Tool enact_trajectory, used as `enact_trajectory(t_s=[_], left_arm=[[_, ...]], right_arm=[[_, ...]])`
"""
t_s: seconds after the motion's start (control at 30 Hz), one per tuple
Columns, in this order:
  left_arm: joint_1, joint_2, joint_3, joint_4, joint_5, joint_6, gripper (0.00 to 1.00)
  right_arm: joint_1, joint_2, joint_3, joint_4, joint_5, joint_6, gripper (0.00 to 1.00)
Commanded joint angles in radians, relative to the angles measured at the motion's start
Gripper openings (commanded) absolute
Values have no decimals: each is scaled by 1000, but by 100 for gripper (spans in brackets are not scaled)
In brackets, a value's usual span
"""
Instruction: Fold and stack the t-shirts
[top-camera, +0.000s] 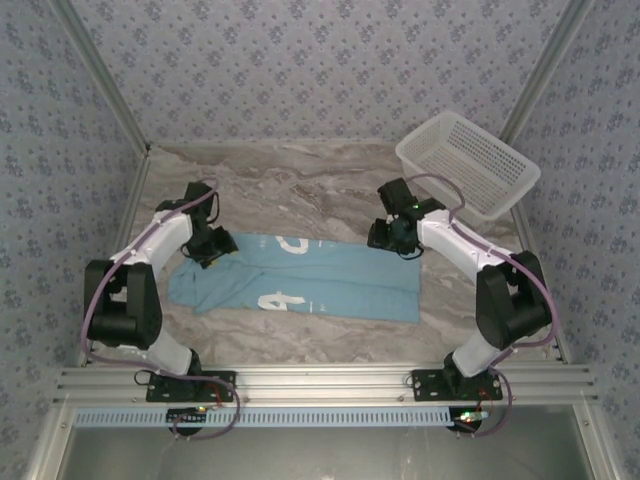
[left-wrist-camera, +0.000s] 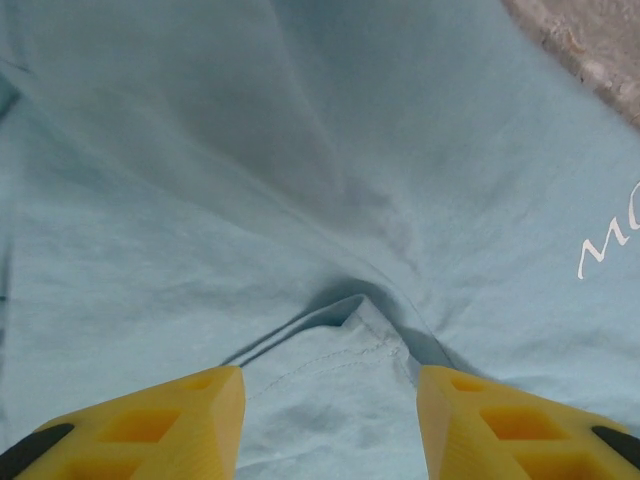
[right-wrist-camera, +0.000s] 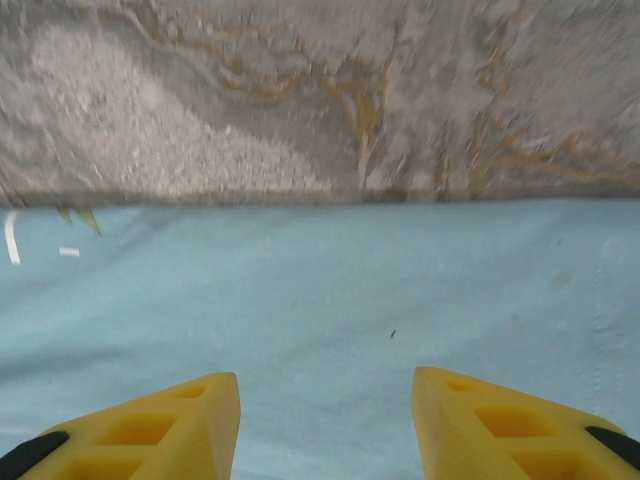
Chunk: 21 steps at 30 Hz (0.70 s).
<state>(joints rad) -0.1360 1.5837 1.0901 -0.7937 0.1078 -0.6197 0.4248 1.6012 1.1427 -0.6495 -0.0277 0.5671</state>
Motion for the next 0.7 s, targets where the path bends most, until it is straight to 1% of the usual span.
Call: enact_trajectory(t_s=[0.0,0.13,0.23,0.4,0.53,0.6,0.67], left_arm=[[-25,52,18,33,21,7,48],[-67,74,-17,52,2,0,46],[-85,92,-29,58,-25,-9,43],[-112,92,-31,35,-70,-11,32],[-124,66,-41,14,-83,-15,21],[-127,58,-44,4,-87,-13,20],[-129,42,-50,-3,-103,-15,21]], right_arm=[[17,-6,-14,11,-37,-13,51],[21,-13,-20,14,-39,-15,50],[23,-15,-23,13,-40,-16,50],[23,-16,-21,9,-43,-22,50],[25,-16,-24,10,-43,-24,50],[25,-17,-26,14,-45,-24,50],[26,-17,-26,17,-46,-24,50]])
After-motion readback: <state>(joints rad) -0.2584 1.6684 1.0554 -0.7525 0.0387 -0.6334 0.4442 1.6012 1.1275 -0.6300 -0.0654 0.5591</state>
